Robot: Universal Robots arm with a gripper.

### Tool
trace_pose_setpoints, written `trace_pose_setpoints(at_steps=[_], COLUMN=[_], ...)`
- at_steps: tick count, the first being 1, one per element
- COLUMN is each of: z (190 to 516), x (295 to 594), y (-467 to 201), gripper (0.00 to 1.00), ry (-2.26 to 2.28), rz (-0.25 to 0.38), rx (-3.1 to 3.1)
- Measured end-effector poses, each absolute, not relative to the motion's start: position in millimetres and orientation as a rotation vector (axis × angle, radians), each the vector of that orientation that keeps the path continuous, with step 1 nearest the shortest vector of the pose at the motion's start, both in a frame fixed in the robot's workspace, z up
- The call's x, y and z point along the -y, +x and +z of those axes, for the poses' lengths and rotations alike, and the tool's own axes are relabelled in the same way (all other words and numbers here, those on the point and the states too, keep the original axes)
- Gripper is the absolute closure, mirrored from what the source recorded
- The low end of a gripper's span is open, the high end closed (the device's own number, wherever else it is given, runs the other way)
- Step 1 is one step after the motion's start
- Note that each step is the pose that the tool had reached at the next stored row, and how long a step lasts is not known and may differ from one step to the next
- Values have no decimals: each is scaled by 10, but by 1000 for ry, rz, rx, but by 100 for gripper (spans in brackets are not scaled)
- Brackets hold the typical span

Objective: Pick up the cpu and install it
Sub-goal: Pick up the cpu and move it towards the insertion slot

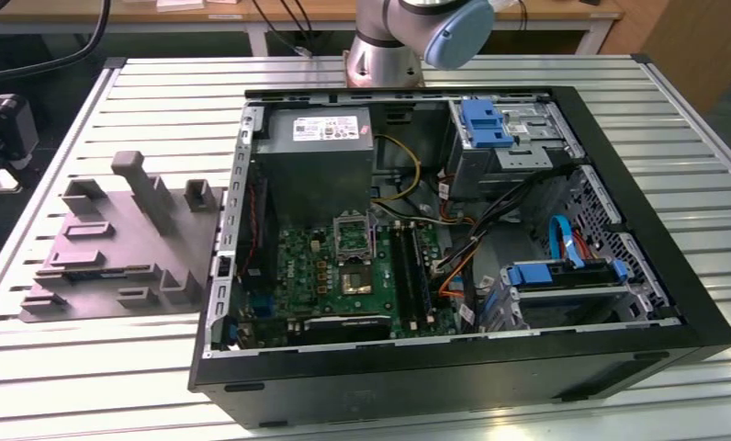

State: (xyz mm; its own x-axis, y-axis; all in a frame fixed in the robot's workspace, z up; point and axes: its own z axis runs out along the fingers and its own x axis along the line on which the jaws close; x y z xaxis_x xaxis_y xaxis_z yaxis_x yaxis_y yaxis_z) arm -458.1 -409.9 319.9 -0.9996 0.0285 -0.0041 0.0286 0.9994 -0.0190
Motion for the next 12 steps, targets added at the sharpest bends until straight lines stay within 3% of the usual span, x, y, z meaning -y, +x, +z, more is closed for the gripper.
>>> trace_pose_setpoints(at_steps=[12], z=[3218], x=[4099], y=[-4581], gripper=[53], ry=[46], rz=[-30], rx=[-3137])
